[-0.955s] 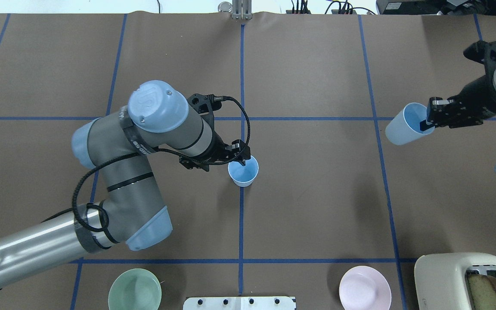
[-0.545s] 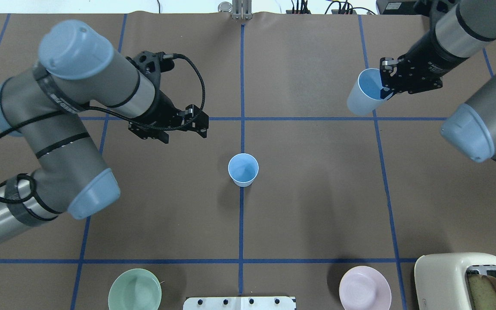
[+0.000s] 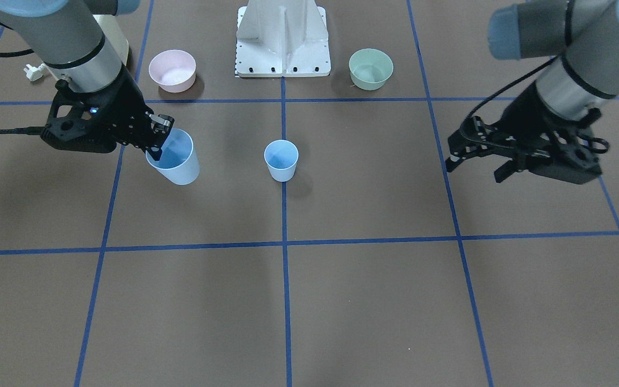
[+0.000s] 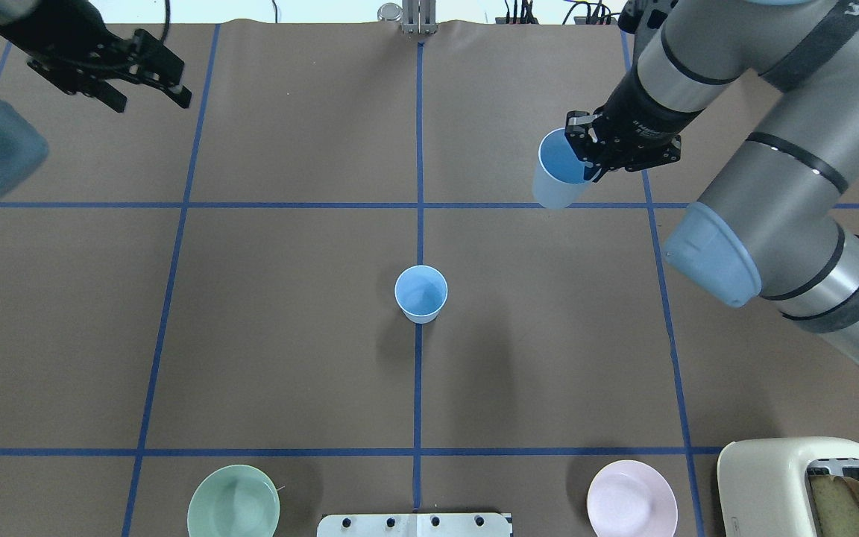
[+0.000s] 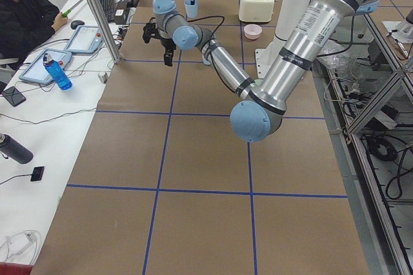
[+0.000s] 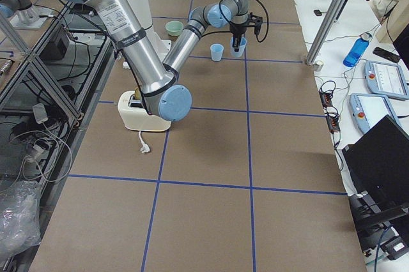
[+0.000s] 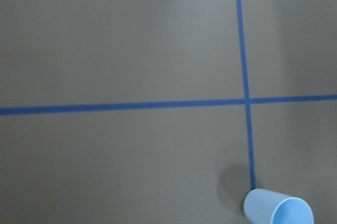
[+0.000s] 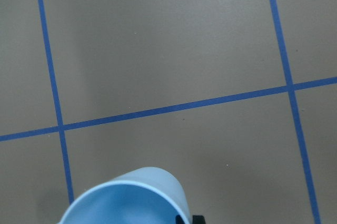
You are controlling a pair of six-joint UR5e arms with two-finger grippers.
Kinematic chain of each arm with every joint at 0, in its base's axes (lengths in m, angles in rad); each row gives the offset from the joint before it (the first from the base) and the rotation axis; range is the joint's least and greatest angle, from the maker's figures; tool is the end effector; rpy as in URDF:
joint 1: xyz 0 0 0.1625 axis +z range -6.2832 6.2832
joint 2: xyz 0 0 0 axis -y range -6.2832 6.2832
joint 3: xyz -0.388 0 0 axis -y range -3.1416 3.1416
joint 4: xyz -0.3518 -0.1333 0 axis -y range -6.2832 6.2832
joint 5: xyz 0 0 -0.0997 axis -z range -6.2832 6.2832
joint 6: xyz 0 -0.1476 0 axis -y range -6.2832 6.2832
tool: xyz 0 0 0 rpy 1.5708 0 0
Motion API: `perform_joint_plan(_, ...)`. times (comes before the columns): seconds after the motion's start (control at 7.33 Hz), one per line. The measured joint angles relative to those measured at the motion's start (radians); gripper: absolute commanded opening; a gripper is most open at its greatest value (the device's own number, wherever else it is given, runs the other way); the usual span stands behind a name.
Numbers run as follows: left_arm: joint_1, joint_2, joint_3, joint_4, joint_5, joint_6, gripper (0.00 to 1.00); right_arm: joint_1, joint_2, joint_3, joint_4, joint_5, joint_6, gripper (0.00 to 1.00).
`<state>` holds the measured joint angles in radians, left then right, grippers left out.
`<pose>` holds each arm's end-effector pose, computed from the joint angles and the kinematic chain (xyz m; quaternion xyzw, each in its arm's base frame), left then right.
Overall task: Stack blue cups with both arms
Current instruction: 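Open and withdraw the left gripper while the right carries its cup centerward, then lower the right gripper's blue cup into the cup at the center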
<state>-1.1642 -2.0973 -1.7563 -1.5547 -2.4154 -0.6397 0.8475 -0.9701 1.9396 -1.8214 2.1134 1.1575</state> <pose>0.2165 -0.5608 0.2794 0.0769 0.4892 0.0391 0.8679 -0.3388 -0.4700 0.2219 -0.0029 -0.4216 0.1022 0.9010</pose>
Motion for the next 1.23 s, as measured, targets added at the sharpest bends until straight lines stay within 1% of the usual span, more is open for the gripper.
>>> perform_joint_plan(0.14, -0.082, 0.001, 0.074, 0.015, -0.031, 0.149, 0.98, -0.044, 0.017, -0.005, 0.0, -0.039, 0.04, 0.0)
perform_joint_plan(0.41, -0.204, 0.0, 0.222, 0.021, -0.058, 0.403, 0.98, -0.11, 0.05, -0.014, 0.003, -0.094, 0.115, 0.0)
perform_joint_plan(0.68, -0.277, -0.003, 0.329, 0.014, -0.064, 0.561, 0.98, -0.16, 0.098, -0.039, 0.004, -0.131, 0.176, 0.0)
perform_joint_plan(0.95, -0.31, 0.002, 0.382, 0.009, -0.065, 0.655, 0.98, -0.216, 0.119, -0.048, 0.006, -0.174, 0.228, 0.0)
perform_joint_plan(1.23, -0.322, 0.012, 0.409, -0.015, -0.065, 0.69, 0.98, -0.255, 0.14, -0.064, 0.009, -0.206, 0.26, 0.0)
